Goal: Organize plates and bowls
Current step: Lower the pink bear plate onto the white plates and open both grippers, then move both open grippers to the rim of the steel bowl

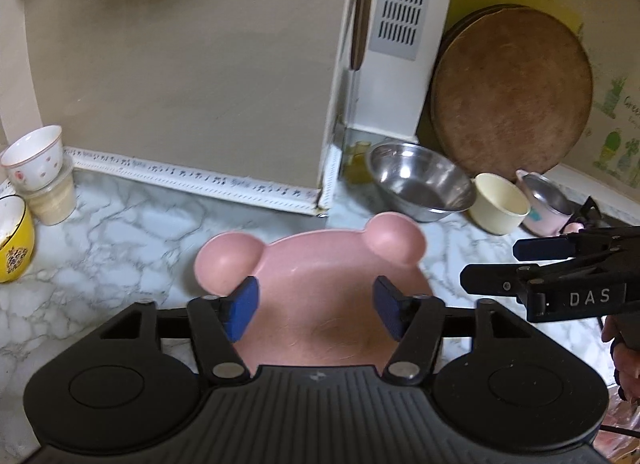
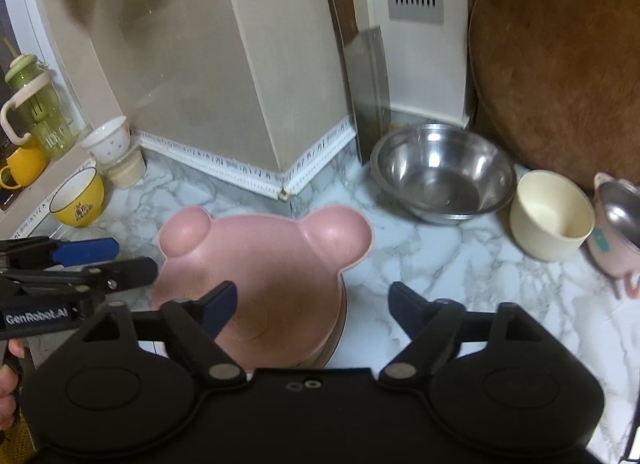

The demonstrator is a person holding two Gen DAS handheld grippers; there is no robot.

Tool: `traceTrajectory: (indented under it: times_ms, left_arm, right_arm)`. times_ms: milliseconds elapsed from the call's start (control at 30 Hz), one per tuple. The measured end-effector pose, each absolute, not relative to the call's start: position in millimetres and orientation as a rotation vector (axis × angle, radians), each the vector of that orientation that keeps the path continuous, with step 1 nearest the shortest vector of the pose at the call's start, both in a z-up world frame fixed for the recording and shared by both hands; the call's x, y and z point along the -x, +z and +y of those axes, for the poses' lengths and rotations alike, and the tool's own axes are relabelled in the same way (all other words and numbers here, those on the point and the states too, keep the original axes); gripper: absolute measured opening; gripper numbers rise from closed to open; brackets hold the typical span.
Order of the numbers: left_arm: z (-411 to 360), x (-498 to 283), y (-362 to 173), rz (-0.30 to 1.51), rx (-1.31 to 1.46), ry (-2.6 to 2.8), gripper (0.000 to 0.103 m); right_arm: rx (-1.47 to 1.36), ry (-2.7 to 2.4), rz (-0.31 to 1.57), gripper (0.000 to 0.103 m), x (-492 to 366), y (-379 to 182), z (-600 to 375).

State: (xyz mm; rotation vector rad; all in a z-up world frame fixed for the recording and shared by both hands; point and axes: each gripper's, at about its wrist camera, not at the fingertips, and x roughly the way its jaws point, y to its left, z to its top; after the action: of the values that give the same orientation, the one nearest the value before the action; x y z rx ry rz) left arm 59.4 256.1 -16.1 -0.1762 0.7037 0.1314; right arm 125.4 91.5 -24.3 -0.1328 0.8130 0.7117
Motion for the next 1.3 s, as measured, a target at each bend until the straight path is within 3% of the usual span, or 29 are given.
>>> traceTrajectory:
  times_ms: [33,200,267,700,1300]
  left_arm:
    - [256,-59,-14,0.696,0.179,0.132,0.074]
    - [248,-62,-2,0.667,0.170,0.118,0.074]
    - [244,-67,1,0.656,0.161,0.122,0.080]
    - [208,-144,5,0.670,0.165,0.184,0.081]
    - [198,-285,-36,0.848,0.243,0.240,0.081]
  right_arm:
    - [0.139,0.711,0.803,0.088,-124,-21,91]
    - [0.181,0.683,0.750,0.101,-119,-5,85]
    - [0.192,0.673,0.732,0.103,-120,-1,82]
    - [0.259,0.651,0.676,0.103,-178,11,57]
    - [0.295,0.505,0.795,0.102,-330,-12,58]
